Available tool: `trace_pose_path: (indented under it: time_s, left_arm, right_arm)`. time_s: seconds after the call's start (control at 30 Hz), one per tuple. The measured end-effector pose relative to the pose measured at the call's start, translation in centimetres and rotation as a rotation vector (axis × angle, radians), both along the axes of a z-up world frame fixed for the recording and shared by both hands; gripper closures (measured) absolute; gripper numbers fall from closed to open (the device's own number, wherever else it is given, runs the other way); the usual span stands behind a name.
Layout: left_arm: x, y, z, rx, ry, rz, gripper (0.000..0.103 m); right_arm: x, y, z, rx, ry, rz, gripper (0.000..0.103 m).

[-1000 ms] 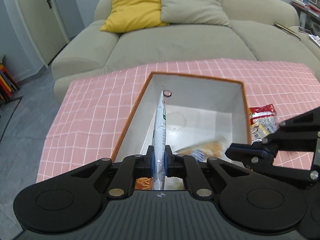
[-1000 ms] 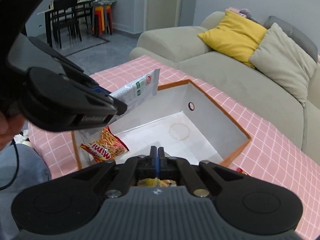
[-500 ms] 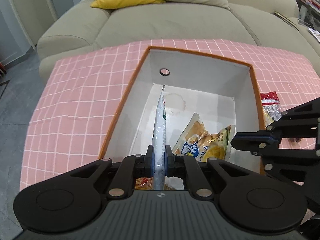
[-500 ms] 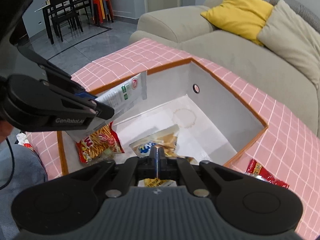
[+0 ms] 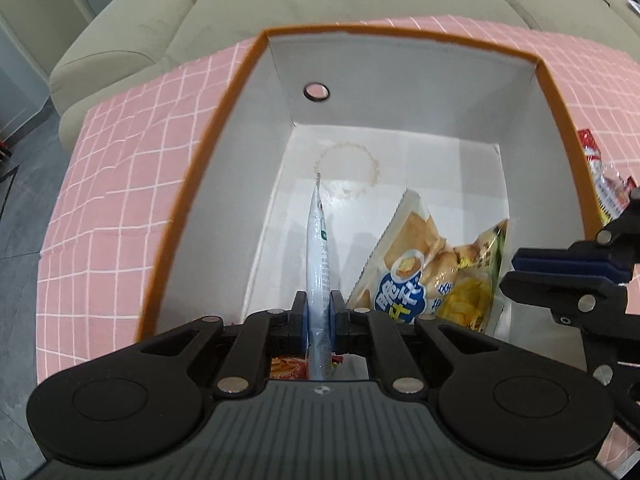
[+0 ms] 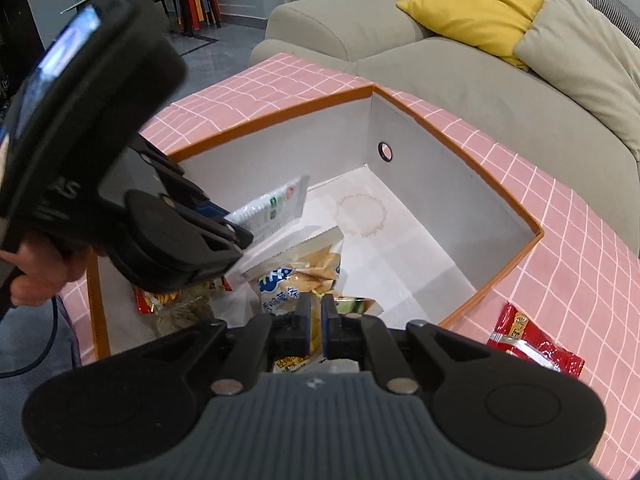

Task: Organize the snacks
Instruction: 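Carry both packets over the box and open both tools to release them, then withdraw both tools from the box and move toward the green sausage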

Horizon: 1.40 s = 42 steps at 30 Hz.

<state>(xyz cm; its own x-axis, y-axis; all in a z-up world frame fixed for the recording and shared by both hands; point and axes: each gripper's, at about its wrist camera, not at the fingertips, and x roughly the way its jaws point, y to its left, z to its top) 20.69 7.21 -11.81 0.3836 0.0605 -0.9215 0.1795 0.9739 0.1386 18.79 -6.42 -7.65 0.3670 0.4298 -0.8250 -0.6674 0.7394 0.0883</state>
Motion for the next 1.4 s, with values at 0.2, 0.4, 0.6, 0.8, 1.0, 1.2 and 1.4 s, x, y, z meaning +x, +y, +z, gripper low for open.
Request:
trace_pose_path:
  time_s: [0.2, 0.4, 0.6, 0.8, 1.0, 1.2, 1.4]
  left_arm:
    - [-0.3, -0.2, -0.3, -0.038, 0.021, -0.012, 0.080]
    - [-1.2, -0.1, 1.0, -0.050, -0.003, -0.022, 0.056]
    - [-2.1, 0.0, 2.8, -0.037, -0.030, -0.017, 0.048]
    - [-3.8, -0.1, 5.1, -0.053, -0.091, -0.004, 0.046]
    - [-5.6, -1.0, 7.0, -0.087, -0.165, 0.015, 0.042]
    - [-7.5, -2.5, 8.8, -0.128, -0.234, 0.035, 0.042]
    - [-9.7, -4.7, 10.7, -0.181, -0.306, 0.028, 0.042]
  right_arm:
    - [-0.1, 0.2, -0.4, -0.007, -0.006, -0.004, 0.090]
    - [-0.5, 0.0, -0.1, -0.013, -0.019, 0.005, 0.085]
    - [-1.1, -0.4, 0.8, -0.011, -0.032, 0.004, 0.069]
    - [-2.1, -1.3, 2.3, 0.007, -0.054, -0.022, 0.053]
    - [-3.5, -3.3, 3.6, 0.035, -0.072, -0.073, 0.044]
    - [-5.3, -5.6, 4.7, 0.057, -0.094, -0.147, 0.039]
    - [-7.0, -8.4, 5.2, 0.084, -0.104, -0.237, 0.038]
